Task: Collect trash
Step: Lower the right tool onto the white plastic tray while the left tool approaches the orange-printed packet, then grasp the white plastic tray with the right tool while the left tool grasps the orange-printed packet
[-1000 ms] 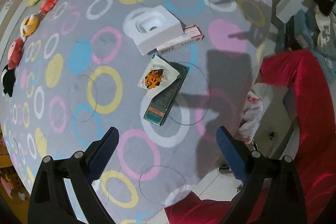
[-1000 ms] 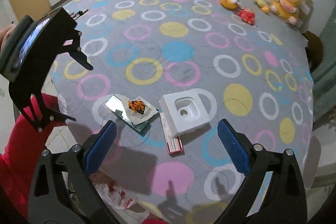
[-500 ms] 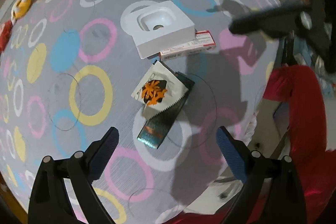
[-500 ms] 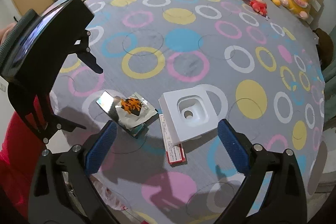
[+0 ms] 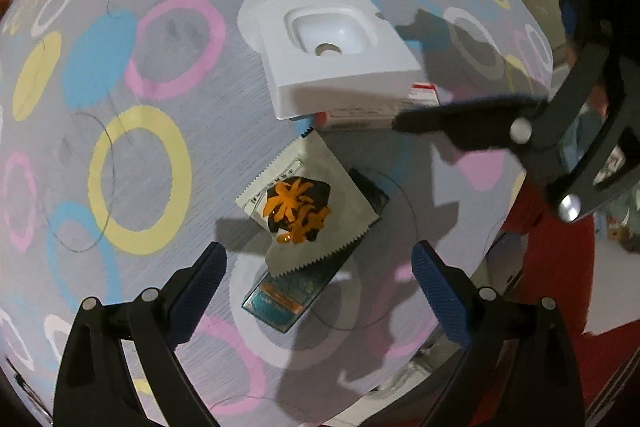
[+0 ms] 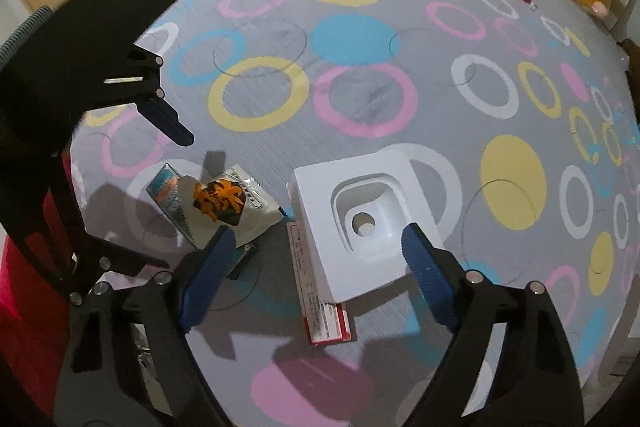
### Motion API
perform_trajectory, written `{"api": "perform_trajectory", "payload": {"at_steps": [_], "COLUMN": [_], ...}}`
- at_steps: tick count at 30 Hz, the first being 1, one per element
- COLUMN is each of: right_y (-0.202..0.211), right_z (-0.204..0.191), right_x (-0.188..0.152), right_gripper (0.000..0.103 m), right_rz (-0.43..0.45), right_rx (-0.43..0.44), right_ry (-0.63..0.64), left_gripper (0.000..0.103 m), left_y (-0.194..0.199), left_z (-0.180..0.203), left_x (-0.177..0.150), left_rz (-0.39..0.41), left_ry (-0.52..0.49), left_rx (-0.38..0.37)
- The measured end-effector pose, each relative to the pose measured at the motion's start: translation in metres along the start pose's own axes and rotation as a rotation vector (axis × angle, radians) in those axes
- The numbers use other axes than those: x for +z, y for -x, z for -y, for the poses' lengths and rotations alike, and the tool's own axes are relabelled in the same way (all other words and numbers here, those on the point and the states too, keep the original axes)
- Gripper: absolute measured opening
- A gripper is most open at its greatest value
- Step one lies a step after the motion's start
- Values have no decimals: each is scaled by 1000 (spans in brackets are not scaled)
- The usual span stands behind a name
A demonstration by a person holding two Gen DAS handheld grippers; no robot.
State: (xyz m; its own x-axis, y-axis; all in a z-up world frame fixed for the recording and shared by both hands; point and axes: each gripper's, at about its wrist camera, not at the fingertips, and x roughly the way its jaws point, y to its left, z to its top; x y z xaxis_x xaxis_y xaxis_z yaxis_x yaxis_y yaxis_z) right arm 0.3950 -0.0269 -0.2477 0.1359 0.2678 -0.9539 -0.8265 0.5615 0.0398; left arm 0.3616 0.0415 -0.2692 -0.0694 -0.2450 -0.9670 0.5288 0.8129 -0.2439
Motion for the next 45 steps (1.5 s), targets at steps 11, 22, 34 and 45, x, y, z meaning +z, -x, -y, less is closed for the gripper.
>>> {"api": "perform_trajectory", "payload": {"at_steps": [11,22,34,45], "right_y": [-33,-52,-60,-62], "right_z": [10,9,15,15], "right_x": [1,2,7,14], "right_gripper": [77,67,56,29], "right_rz": [-45,-73,-69,-63], "right_rx": [3,-13,-20,-33], "right_ry": [23,56,31,11], "left_gripper": [91,90,76,48], "left_y": [-17,-29,-38,-38], "left_z": [-23,-24,-20,-31], "left_x": [12,20,29,31], "left_rz": [-6,-34,-24,9], "left_ry": [127,167,168,231], "left_rx": [-119,-143,-129,-86]}}
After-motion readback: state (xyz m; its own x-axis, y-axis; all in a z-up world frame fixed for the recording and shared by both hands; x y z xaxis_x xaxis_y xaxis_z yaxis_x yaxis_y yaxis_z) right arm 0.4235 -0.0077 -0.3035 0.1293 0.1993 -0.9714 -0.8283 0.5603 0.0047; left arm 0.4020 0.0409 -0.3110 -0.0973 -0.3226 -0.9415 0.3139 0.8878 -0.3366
